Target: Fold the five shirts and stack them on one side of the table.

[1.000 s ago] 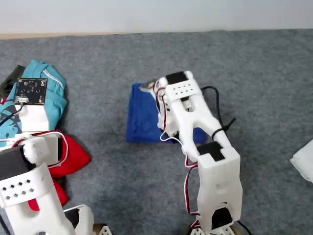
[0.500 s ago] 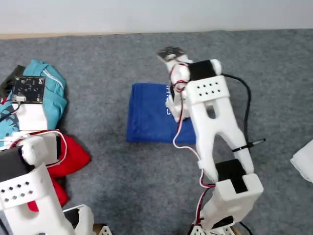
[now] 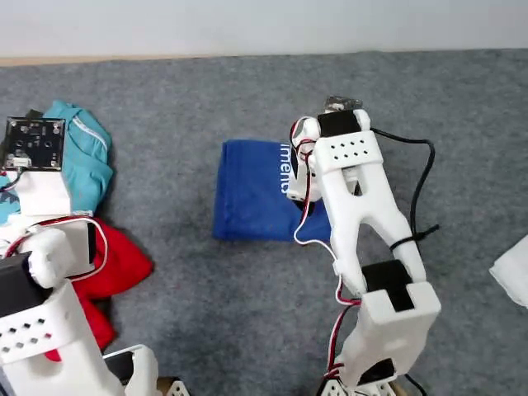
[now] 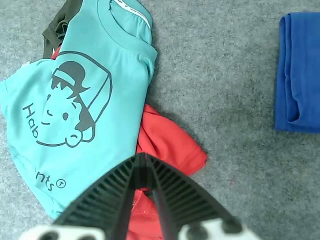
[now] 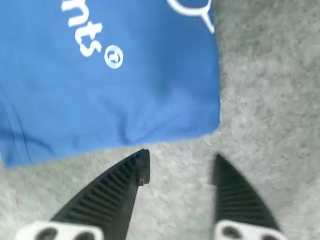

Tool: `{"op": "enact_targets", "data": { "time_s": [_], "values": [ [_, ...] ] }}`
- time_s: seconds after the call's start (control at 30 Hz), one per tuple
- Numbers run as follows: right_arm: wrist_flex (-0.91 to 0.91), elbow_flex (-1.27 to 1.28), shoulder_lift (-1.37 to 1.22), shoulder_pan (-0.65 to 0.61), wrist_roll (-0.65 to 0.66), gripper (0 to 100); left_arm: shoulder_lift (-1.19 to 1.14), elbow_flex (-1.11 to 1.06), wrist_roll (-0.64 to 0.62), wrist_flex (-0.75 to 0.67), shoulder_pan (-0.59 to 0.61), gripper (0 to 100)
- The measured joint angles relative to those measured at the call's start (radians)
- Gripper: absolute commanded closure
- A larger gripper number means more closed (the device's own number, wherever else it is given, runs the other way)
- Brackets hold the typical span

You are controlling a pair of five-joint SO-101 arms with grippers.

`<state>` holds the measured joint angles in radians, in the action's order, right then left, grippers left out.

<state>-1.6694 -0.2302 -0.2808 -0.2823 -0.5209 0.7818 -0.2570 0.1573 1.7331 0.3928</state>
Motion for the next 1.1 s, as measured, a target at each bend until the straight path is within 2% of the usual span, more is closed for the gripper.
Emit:
{"op": "enact_targets", "data": {
  "time_s": [0.2,0.53,0.67,1.0,1.1],
  "values": [
    [0.173,0.000,-0.040,-0.005,-0.064,65.0,0.000,0.000,0.000,0.000,0.000,100],
    [0.338,0.000,-0.158,-0.002,-0.069,65.0,0.000,0.000,0.026,0.000,0.000,100],
    [0.362,0.000,-0.210,0.018,-0.069,65.0,0.000,0.000,0.069,0.000,0.000,100],
    [0.399,-0.018,-0.341,0.021,-0.069,65.3,0.000,0.000,0.078,0.000,0.000,100],
    [0.373,-0.069,-0.374,0.018,-0.069,69.9,0.000,0.000,0.078,0.000,0.000,100]
  ]
}}
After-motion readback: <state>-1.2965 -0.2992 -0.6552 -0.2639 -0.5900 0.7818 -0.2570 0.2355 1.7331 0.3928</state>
